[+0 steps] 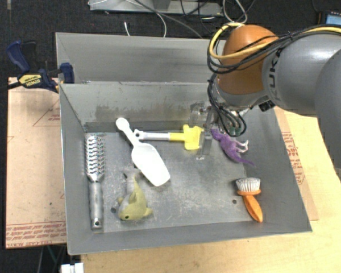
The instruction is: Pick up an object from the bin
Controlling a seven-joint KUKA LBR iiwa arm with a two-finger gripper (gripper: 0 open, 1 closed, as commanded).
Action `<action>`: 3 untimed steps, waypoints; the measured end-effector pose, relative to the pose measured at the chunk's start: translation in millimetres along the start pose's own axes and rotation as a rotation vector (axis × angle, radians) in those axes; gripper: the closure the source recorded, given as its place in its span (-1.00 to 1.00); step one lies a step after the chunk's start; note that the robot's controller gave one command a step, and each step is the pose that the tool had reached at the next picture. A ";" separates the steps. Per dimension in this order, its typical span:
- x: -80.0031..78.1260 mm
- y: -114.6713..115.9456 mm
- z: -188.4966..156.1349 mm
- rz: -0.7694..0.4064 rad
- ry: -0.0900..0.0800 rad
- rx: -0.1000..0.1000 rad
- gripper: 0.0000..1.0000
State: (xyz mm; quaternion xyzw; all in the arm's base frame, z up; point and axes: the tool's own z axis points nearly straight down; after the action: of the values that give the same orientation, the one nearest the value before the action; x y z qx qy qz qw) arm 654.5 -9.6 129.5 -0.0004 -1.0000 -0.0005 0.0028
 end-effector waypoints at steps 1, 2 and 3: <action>-2.0 0.0 -4.7 0.000 -0.008 0.000 -1.00; 4.3 20.5 58.1 0.121 -0.011 -0.002 -1.00; 8.3 17.0 18.3 0.078 -0.016 0.000 -1.00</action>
Offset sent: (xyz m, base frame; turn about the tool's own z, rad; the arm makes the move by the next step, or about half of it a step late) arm -0.0060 0.0194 -0.0595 0.1229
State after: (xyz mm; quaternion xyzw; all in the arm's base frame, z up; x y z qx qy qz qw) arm 646.1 7.4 111.3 -0.0395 -0.9992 -0.0006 -0.0054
